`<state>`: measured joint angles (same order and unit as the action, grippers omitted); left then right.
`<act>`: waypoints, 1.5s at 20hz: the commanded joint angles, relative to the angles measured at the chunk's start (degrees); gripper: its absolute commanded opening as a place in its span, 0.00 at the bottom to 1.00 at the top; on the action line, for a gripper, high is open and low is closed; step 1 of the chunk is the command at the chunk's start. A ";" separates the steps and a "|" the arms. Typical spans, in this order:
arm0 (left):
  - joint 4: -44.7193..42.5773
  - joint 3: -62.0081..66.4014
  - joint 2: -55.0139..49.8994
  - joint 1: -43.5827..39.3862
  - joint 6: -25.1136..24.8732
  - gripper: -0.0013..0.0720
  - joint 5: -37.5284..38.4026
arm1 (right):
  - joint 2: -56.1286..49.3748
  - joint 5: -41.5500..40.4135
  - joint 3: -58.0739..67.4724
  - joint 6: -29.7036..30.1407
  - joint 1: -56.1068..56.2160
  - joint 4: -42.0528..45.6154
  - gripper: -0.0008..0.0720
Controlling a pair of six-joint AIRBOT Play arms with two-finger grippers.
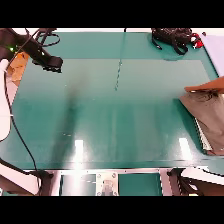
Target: Fold the shirts.
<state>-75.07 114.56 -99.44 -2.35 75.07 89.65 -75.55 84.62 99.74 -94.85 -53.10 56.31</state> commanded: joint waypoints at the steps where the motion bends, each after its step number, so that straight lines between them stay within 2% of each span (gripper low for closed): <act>1: 1.27 0.00 0.00 0.02 0.02 0.05 0.00 | 4.98 6.01 -4.90 -2.95 -5.31 11.15 0.03; 4: 1.86 0.00 0.00 0.02 -0.07 0.05 0.09 | 9.68 5.88 -17.11 -6.05 -5.70 18.80 0.03; 8: 2.03 0.00 0.00 0.02 -0.11 0.05 1.62 | 10.80 5.88 -33.03 -10.03 -5.70 31.52 0.04; 9: 2.05 0.00 0.00 0.02 -0.11 0.05 1.75 | 10.75 5.97 -36.20 -11.23 -5.70 35.08 0.22; 10: 2.08 0.00 0.00 0.02 -0.11 0.05 1.92 | 10.75 6.19 -38.62 -11.98 -5.70 37.33 0.59; 11: 2.16 0.00 0.00 0.02 -0.11 0.05 1.90 | 10.67 6.54 -40.11 -12.11 -5.70 38.80 0.83; 12: 2.23 0.00 0.00 0.02 -0.09 0.05 1.92 | 10.38 6.82 -40.00 -12.11 -5.70 38.82 0.83; 14: 2.43 0.02 0.02 0.02 -0.07 0.05 2.32 | 9.70 6.69 -36.17 -12.13 -4.72 35.80 0.83; 15: 2.64 0.13 0.02 0.02 0.24 0.05 2.93 | 9.20 6.25 -32.61 -12.11 -3.23 33.00 0.73; 16: 2.91 0.39 0.04 0.02 1.27 0.05 3.17 | 8.94 5.35 -29.20 -12.00 -1.18 30.51 0.46; 17: 3.76 0.46 0.42 0.02 2.10 0.05 3.21 | 8.94 3.69 -26.03 -10.71 1.60 27.65 0.13; 18: 4.57 0.42 1.03 0.02 3.15 0.05 3.30 | 8.96 1.95 -23.76 -9.66 4.72 25.07 0.03; 21: 6.99 -0.79 3.74 0.00 5.29 0.05 3.93 | 9.05 -2.49 -21.81 -9.01 16.46 21.38 0.03; 23: 7.39 -6.56 7.67 -0.61 5.97 0.05 3.76 | 9.35 -3.72 -23.69 -7.98 24.61 21.38 0.03; 30: 7.52 -48.39 31.89 -5.07 9.18 0.05 -7.82 | 20.20 -13.53 -47.21 -5.57 49.70 20.98 0.03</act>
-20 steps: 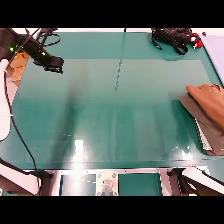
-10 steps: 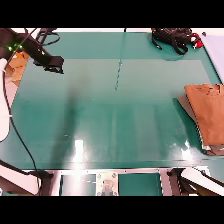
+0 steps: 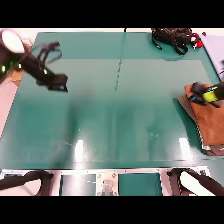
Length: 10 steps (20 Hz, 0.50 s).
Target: Fold the shirts.
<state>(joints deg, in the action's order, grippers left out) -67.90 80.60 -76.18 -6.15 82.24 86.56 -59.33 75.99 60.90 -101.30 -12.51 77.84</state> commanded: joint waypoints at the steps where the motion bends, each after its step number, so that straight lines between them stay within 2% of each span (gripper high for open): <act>1: 0.39 -17.68 11.06 -1.27 2.95 0.05 -5.11 | 4.90 -6.16 -10.49 0.87 11.76 -0.55 0.03; 4: 0.37 -20.72 14.99 -1.27 3.21 0.05 -6.34 | 5.31 -9.68 -11.78 2.58 16.74 -0.52 0.03; 10: 0.52 -20.72 15.39 -1.25 3.26 0.05 -6.08 | 5.25 -9.53 -11.82 2.56 18.10 -0.79 0.03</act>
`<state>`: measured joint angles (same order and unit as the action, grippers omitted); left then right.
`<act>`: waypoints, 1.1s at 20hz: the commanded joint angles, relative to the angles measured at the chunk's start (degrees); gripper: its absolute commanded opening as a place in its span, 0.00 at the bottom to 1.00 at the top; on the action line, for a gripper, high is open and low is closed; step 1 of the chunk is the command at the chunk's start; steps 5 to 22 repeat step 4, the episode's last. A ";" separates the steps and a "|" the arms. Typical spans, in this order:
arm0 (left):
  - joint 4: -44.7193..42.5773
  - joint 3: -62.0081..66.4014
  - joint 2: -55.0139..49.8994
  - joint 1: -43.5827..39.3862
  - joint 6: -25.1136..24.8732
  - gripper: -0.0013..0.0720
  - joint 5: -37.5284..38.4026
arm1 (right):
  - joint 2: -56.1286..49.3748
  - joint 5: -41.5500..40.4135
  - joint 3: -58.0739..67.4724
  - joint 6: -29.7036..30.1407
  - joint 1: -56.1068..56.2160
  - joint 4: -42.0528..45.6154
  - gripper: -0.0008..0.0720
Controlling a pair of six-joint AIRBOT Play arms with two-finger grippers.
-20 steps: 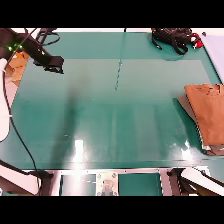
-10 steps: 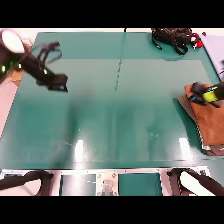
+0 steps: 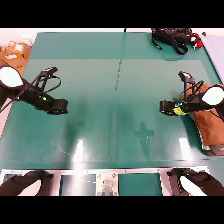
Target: Fold the shirts.
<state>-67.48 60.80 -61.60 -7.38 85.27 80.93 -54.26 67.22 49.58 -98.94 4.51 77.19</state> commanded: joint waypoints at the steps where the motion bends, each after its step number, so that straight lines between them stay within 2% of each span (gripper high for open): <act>1: 0.20 -0.92 0.81 -0.02 0.20 0.05 -0.63 | 0.17 -0.76 -0.50 0.20 1.07 -0.13 0.03; 22: 0.28 -0.92 0.81 -0.02 0.20 0.05 -0.61 | 0.17 -0.76 -0.50 0.20 1.07 -0.13 0.03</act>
